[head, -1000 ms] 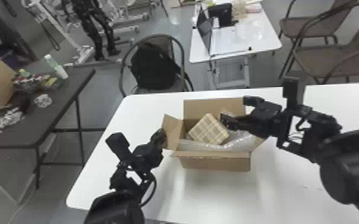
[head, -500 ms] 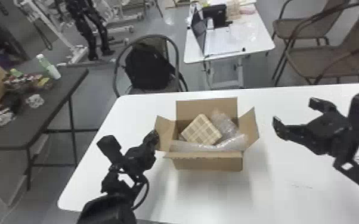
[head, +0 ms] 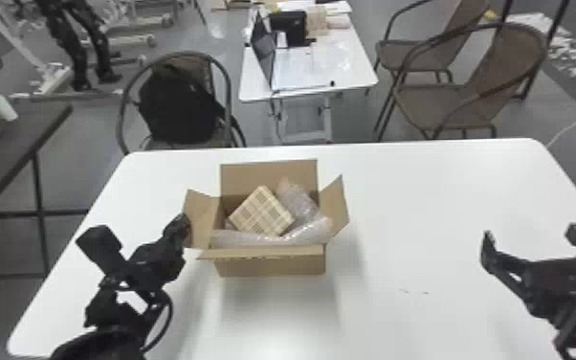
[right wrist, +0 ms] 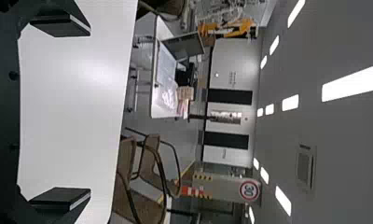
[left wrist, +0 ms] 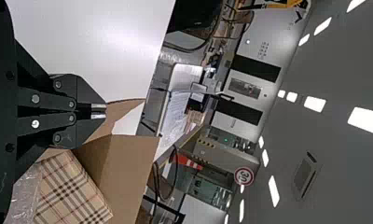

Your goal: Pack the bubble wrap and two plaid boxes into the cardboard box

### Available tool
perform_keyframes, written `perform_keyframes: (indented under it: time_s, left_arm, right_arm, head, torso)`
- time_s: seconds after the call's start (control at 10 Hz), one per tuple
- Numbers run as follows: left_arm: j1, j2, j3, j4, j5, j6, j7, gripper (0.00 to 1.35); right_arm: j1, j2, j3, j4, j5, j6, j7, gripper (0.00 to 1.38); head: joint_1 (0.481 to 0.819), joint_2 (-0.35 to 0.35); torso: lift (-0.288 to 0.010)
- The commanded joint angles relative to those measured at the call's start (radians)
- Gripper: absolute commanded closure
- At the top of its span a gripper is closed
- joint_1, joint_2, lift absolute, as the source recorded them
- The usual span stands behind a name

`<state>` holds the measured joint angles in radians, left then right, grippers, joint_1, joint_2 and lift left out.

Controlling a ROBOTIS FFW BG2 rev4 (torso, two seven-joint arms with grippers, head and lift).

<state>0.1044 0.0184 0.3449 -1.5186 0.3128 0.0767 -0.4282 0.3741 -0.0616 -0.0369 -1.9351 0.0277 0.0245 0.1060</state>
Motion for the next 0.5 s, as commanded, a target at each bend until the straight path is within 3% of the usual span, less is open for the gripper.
perform_keyframes:
  time_s: [0.0,0.2,0.4]
  left_arm:
    - [0.001,0.000,0.000,0.000,0.000,0.000,-0.001,1.21]
    - [0.001,0.000,0.000,0.000,0.000,0.001,-0.003,1.21]
    - [0.001,0.000,0.000,0.000,0.000,0.001,-0.004,1.21]
  right_arm:
    - [0.066,0.025,-0.038,-0.005,0.020,-0.047,-0.069,0.09]
    - [0.081,0.049,-0.097,0.039,0.032,-0.075,-0.154,0.09]
    - [0.062,0.055,-0.133,0.127,0.020,-0.090,-0.213,0.09]
  head:
    - [0.695,0.132]
    - [0.695,0.072]
    - [0.695,0.027]
  torso:
    - [-0.071]
    - [-0.071]
    - [-0.071]
